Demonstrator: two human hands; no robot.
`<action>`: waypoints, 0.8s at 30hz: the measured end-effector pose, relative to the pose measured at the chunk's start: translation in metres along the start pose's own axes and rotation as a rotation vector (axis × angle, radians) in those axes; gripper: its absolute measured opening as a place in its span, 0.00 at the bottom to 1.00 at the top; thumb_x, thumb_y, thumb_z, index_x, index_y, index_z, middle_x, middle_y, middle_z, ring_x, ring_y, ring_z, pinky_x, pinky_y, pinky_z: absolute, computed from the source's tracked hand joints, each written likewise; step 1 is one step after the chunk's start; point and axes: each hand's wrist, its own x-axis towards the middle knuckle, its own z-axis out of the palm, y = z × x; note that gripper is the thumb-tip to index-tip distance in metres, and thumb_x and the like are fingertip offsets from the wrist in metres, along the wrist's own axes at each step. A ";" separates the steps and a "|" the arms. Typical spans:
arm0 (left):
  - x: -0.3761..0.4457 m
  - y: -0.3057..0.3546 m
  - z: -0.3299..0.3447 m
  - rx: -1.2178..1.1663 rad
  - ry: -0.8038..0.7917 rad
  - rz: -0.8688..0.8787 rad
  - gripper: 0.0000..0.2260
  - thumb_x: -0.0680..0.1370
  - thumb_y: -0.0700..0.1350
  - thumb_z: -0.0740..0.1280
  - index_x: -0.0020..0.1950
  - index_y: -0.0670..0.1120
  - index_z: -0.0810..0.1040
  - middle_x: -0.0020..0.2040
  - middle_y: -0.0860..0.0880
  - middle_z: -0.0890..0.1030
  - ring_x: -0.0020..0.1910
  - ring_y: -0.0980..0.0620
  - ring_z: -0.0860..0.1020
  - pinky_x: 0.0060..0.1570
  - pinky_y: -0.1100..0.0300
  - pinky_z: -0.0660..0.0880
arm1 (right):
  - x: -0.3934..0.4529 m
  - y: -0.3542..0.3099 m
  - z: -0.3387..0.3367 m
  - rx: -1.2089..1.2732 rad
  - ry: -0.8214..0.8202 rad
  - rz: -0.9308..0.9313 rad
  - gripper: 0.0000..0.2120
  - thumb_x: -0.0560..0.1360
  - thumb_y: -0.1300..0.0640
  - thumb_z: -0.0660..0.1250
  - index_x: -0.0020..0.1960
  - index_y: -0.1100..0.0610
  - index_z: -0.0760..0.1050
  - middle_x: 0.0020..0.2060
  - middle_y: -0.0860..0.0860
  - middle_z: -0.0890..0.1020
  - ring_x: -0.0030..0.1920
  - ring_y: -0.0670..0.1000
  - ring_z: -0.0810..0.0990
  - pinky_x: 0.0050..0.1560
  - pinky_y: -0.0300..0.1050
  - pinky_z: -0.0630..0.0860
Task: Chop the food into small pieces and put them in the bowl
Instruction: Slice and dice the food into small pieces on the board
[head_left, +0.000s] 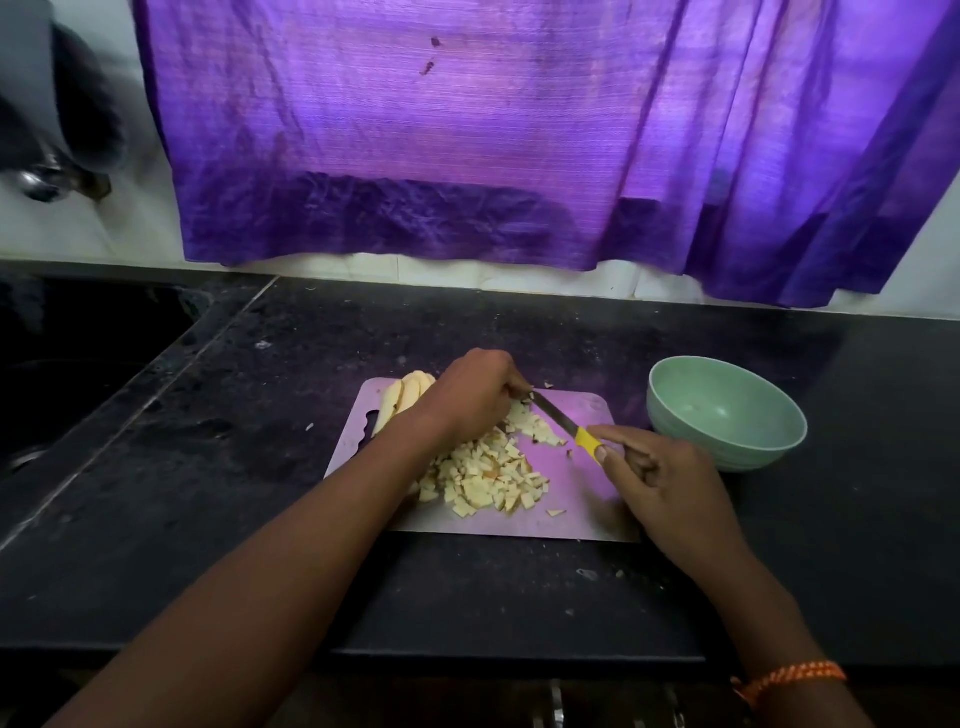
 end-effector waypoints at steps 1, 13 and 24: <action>0.000 0.000 0.000 -0.018 0.005 -0.007 0.18 0.81 0.30 0.64 0.65 0.44 0.86 0.60 0.46 0.86 0.54 0.49 0.82 0.53 0.59 0.79 | -0.001 -0.002 0.000 0.028 0.004 -0.004 0.11 0.81 0.49 0.69 0.62 0.43 0.83 0.38 0.43 0.86 0.38 0.45 0.83 0.42 0.49 0.80; -0.003 0.001 0.002 -0.087 0.047 0.037 0.17 0.83 0.34 0.63 0.61 0.48 0.88 0.59 0.50 0.85 0.55 0.52 0.83 0.57 0.50 0.82 | -0.003 -0.006 0.003 -0.326 0.033 0.012 0.17 0.81 0.42 0.59 0.66 0.43 0.76 0.41 0.51 0.86 0.40 0.55 0.83 0.42 0.55 0.80; 0.009 0.013 0.020 0.150 -0.151 0.121 0.22 0.88 0.42 0.58 0.83 0.48 0.67 0.82 0.50 0.69 0.80 0.48 0.67 0.76 0.50 0.68 | -0.003 -0.014 0.009 -0.453 0.034 -0.019 0.14 0.82 0.46 0.60 0.63 0.46 0.80 0.33 0.55 0.81 0.35 0.61 0.80 0.36 0.56 0.78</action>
